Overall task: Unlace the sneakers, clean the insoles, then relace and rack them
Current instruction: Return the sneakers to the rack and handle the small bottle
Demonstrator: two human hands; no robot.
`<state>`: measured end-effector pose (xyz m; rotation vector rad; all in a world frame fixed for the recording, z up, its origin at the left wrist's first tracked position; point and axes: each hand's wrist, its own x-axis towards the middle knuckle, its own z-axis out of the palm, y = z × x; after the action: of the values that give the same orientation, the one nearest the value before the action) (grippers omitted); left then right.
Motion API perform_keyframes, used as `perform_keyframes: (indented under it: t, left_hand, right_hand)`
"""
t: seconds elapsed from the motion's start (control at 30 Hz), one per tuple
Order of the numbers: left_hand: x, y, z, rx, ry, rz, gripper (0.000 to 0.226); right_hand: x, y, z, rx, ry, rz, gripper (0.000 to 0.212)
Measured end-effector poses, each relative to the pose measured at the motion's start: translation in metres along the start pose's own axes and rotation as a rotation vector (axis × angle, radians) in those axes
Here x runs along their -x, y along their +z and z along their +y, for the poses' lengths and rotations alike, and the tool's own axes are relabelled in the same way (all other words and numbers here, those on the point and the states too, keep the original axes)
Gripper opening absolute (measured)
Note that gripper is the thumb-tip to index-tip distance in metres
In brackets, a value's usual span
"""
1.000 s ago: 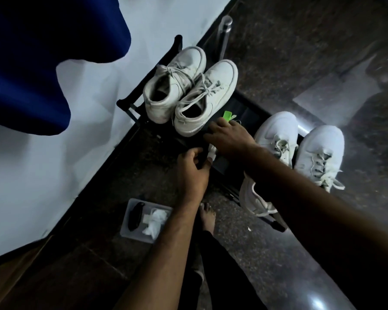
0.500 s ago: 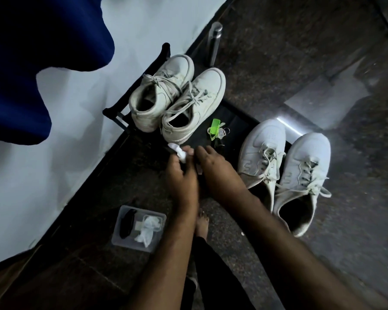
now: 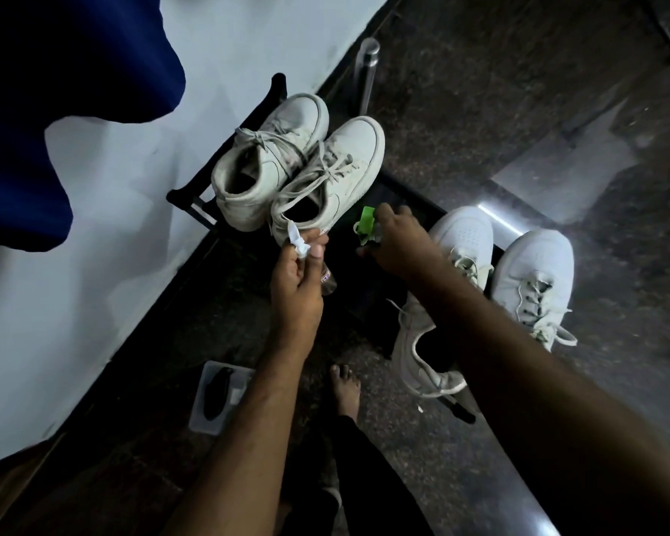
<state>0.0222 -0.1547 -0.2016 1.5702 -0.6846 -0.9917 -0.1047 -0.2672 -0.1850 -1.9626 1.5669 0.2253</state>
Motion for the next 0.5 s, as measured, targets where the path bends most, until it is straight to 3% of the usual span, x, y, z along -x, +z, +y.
perform_keyframes:
  t: [0.1, 0.3, 0.5]
  left_hand:
    - [-0.002, 0.002, -0.003, -0.006, 0.011, -0.006, 0.024]
    - [0.001, 0.010, -0.005, -0.034, -0.005, 0.006, 0.024]
    - [0.002, 0.014, -0.002, -0.004, -0.008, 0.002, 0.024]
  right_hand:
    - [-0.007, 0.007, -0.011, 0.106, -0.053, 0.025, 0.068]
    - [-0.014, 0.023, -0.015, 0.030, -0.025, 0.035, 0.024]
    - [-0.023, 0.016, -0.010, 0.012, -0.014, -0.060, 0.022]
